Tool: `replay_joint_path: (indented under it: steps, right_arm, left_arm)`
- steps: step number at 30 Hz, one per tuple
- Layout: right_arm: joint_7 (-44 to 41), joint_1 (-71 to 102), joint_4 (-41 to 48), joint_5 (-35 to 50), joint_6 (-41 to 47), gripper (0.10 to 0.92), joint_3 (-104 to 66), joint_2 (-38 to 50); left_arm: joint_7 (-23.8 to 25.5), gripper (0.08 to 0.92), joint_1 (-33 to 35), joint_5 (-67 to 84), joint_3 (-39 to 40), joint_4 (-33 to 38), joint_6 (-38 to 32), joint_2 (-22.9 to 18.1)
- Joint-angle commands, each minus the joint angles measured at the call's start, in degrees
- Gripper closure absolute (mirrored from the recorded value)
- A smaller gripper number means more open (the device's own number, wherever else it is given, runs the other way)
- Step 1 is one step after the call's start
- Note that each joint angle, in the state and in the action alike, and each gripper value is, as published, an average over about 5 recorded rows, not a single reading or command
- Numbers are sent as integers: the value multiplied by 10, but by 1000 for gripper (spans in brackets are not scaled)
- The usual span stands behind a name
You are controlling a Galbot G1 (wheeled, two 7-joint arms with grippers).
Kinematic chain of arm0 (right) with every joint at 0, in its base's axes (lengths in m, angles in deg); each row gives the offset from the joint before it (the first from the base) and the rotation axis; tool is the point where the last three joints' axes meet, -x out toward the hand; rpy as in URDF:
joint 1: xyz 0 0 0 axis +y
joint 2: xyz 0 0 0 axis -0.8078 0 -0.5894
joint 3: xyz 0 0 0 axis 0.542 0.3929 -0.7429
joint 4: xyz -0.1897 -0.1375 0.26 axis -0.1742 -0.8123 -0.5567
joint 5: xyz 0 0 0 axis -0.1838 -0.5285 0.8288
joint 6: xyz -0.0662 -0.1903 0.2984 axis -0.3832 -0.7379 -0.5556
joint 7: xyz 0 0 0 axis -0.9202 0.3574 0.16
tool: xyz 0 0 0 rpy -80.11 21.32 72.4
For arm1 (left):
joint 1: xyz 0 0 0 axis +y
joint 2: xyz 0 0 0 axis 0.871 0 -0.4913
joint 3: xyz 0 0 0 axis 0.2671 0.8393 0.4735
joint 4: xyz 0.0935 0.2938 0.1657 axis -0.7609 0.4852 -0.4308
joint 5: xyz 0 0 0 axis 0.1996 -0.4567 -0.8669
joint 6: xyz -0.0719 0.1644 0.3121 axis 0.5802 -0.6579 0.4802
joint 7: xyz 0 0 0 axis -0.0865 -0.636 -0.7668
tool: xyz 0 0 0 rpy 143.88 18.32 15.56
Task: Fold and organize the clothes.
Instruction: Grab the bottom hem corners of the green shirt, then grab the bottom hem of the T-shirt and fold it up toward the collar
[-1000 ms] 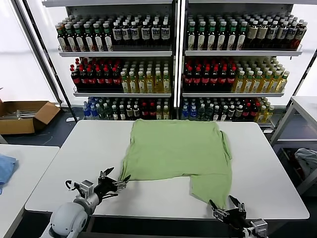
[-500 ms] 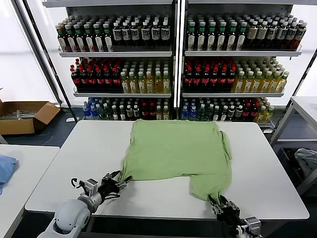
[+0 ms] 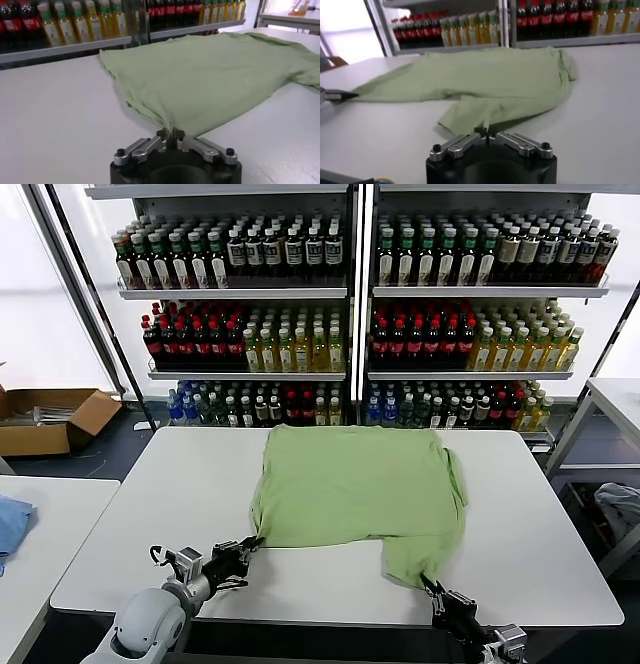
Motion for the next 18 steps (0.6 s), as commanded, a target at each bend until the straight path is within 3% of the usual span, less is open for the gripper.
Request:
replay_joint_path:
  steps: [1, 11, 18]
  right_arm:
    - [-50, -2, 3, 78, -122, 920, -6, -5]
    - [-150, 53, -1, 112, -215, 920, -35, -14]
    - [-198, 127, -7, 103, -267, 920, -57, -48]
  left_arm:
    - [-12, 911, 5, 26, -4, 13, -25, -3]
    - [-45, 915, 73, 57, -46, 107, -35, -33]
    - [-57, 914, 161, 54, -98, 186, -30, -52]
